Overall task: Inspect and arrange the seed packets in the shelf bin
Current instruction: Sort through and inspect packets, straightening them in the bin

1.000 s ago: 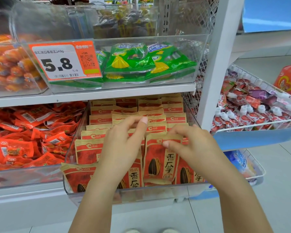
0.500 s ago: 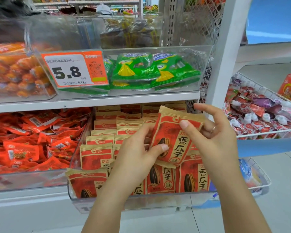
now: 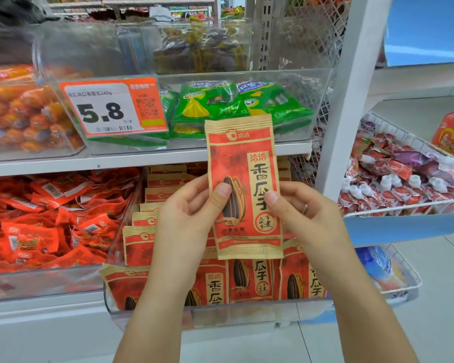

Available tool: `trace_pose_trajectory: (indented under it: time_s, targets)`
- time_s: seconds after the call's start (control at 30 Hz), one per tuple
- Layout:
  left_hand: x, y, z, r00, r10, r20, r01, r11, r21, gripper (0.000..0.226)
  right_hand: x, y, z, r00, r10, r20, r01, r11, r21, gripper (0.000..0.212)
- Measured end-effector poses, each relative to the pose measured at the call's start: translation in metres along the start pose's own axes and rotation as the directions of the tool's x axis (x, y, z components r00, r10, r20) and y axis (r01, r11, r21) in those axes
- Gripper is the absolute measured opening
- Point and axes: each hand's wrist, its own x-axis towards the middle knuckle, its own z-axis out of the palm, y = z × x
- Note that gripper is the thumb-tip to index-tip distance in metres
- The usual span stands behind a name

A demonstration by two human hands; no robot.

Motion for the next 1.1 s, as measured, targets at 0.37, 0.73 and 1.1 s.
trace_pose_trajectory:
  time_s: [0.37,0.73,1.1]
  targets:
    - [-0.003,0.001,0.004,0.999,-0.047,-0.012,0.046,0.995,-0.086,0.044,0.0,-0.001,0.001,0.999,0.003,-0.043,-0.002,1.0,0.024,0.032]
    - [-0.004,0.003,0.01,0.991,-0.118,0.057,0.122,0.99,-0.07,0.039,0.001,-0.002,0.001,0.998,0.036,-0.048,-0.03,0.991,0.127,0.032]
    - [-0.006,0.006,0.013,0.989,-0.147,0.025,0.148,0.986,-0.074,0.035,0.0,0.0,0.0,0.998,0.024,-0.053,-0.015,0.986,0.164,0.028]
